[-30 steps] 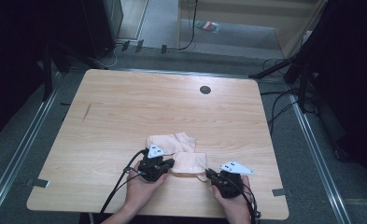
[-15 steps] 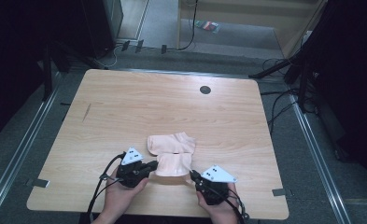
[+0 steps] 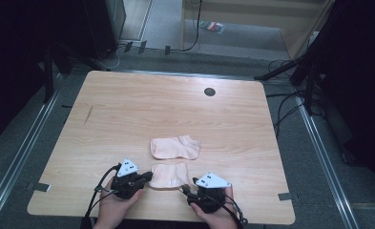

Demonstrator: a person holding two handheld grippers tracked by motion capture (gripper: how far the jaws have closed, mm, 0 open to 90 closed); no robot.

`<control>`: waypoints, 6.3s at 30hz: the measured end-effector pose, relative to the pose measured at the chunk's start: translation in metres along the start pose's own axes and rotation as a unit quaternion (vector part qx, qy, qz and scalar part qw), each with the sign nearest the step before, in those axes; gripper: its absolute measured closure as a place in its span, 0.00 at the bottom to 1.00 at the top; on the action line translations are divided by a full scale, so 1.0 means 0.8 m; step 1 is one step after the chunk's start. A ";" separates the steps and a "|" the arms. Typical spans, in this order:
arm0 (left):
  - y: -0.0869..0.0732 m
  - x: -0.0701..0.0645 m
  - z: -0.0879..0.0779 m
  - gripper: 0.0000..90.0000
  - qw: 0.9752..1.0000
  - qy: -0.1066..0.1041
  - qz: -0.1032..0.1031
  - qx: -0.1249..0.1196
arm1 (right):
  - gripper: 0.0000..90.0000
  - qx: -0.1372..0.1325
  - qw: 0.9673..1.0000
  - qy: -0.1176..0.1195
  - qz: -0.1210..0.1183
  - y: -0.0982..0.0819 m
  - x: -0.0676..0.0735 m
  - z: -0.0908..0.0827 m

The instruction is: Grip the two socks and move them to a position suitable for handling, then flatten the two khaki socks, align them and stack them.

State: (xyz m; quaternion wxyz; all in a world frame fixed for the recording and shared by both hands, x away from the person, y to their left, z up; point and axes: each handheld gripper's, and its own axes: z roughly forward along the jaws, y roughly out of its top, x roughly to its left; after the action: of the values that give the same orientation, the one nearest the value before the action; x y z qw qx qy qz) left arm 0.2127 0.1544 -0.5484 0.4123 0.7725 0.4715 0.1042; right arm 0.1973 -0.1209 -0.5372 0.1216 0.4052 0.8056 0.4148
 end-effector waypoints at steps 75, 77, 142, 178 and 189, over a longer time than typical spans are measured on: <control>-0.003 0.006 0.005 0.98 1.000 -0.019 -0.016 0.003 | 0.93 0.000 0.996 0.064 0.060 0.026 0.034 0.060; -0.003 0.006 0.004 0.98 1.000 -0.017 -0.013 0.003 | 0.93 -0.006 0.997 0.059 0.058 0.028 0.033 0.054; 0.073 0.055 0.016 0.67 0.996 -0.017 -0.085 -0.025 | 0.61 0.002 0.993 -0.092 0.068 0.097 -0.109 0.056; 0.094 0.061 0.045 0.60 0.994 0.018 -0.105 -0.008 | 0.58 0.003 0.994 -0.084 0.066 0.100 -0.114 0.084; 0.087 0.061 0.052 0.77 0.994 0.036 -0.100 0.004 | 0.69 0.024 0.994 -0.078 0.071 0.097 -0.115 0.093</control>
State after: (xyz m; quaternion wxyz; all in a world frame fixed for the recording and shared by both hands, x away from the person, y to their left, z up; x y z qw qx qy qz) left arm 0.3061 0.1566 -0.5349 0.4003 0.7189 0.5613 0.0886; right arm 0.3386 -0.1227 -0.5374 0.1441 0.4953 0.7724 0.3705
